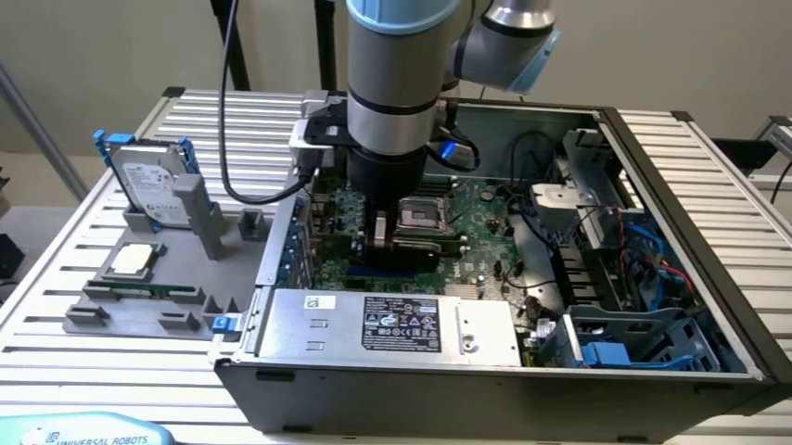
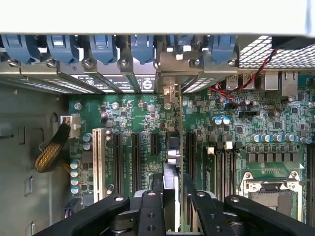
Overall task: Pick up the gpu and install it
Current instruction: 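Insert the gpu into the slot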
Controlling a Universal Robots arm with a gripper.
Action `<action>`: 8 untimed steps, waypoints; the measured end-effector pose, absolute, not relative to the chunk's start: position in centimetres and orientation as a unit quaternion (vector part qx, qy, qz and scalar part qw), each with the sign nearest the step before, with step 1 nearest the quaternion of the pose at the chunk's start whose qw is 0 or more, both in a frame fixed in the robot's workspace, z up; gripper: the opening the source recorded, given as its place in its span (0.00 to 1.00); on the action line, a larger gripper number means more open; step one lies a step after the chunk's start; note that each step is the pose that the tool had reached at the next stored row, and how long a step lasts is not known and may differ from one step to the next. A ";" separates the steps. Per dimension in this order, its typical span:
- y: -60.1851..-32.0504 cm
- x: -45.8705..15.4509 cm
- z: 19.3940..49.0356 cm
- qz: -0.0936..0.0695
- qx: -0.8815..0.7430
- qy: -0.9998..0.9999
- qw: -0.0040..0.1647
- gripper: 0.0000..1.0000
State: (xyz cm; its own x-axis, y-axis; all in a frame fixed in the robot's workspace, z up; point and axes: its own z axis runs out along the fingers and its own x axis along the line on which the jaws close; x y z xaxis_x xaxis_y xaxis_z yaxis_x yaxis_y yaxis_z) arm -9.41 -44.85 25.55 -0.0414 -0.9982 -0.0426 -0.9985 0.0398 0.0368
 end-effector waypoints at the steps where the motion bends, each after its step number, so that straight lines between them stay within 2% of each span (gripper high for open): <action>1: -44.8 -9.4 25.5 0.028 -0.692 0.721 0.003 0.27; 8: -44.7 -9.5 25.2 0.028 -0.692 0.721 0.002 0.27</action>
